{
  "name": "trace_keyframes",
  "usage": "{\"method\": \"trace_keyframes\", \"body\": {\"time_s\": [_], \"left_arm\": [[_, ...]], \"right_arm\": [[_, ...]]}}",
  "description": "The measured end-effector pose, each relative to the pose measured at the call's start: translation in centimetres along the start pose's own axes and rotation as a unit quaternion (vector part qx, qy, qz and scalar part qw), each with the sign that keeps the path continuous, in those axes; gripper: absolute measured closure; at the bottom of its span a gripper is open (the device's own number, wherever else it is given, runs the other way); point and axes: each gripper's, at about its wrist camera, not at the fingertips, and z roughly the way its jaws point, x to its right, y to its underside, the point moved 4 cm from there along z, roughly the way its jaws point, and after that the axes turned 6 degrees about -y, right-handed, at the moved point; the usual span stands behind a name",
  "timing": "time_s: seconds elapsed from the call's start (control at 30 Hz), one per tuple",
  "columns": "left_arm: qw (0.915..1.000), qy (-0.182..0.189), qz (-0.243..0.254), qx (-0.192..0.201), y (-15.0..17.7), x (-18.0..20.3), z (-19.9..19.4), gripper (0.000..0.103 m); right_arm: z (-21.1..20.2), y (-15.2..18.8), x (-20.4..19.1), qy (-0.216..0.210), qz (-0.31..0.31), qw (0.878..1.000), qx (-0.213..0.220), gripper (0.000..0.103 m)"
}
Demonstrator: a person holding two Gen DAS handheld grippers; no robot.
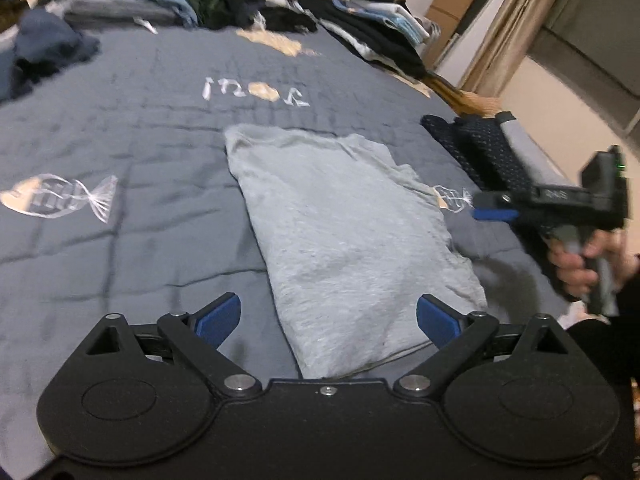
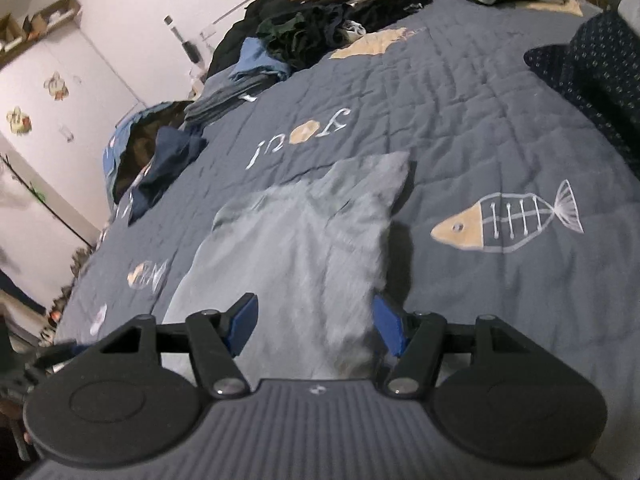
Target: Fold clothes
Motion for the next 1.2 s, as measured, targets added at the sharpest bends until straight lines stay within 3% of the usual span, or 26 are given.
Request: {"method": "trace_keyframes", "body": {"time_s": [0.33, 0.5, 0.6, 0.63, 0.67, 0.9, 1.07, 1.17, 1.2], "left_arm": [[0.9973, 0.054, -0.016, -0.048, 0.0, -1.8, 5.6, 0.008], [0.9938, 0.089, -0.047, -0.047, -0.2, -2.9, 7.0, 0.008], [0.9908, 0.109, -0.067, -0.045, -0.3, -3.5, 7.4, 0.008], [0.9901, 0.114, -0.069, -0.045, -0.3, -3.5, 7.5, 0.008], [0.9898, 0.117, -0.068, -0.045, -0.3, -3.5, 7.6, 0.008], [0.9876, 0.137, -0.065, -0.04, -0.4, -2.9, 8.2, 0.007], [0.9869, 0.146, -0.053, -0.044, -0.2, -2.2, 8.8, 0.008], [0.9853, 0.154, -0.057, -0.046, -0.3, -2.1, 8.8, 0.023], [0.9855, 0.152, -0.059, -0.045, -0.4, -2.2, 8.9, 0.035]], "right_arm": [[5.0, -3.0, 5.7, -0.045, 0.026, 0.998, -0.02, 0.032], [7.8, -4.0, 7.6, -0.06, 0.033, 0.997, -0.036, 0.029], [9.2, -4.8, 8.4, -0.09, 0.051, 0.994, -0.036, 0.02], [9.7, -5.0, 8.5, -0.104, 0.058, 0.992, -0.038, 0.011], [10.2, -5.2, 8.5, -0.116, 0.063, 0.99, -0.039, 0.001], [13.4, -6.3, 5.6, -0.152, 0.031, 0.986, -0.069, 0.0], [15.0, -6.2, 4.4, -0.12, -0.02, 0.988, -0.092, 0.0], [14.9, -6.6, 4.6, -0.125, 0.008, 0.988, -0.086, 0.0], [14.8, -6.7, 4.8, -0.129, 0.018, 0.988, -0.085, 0.002]]}}
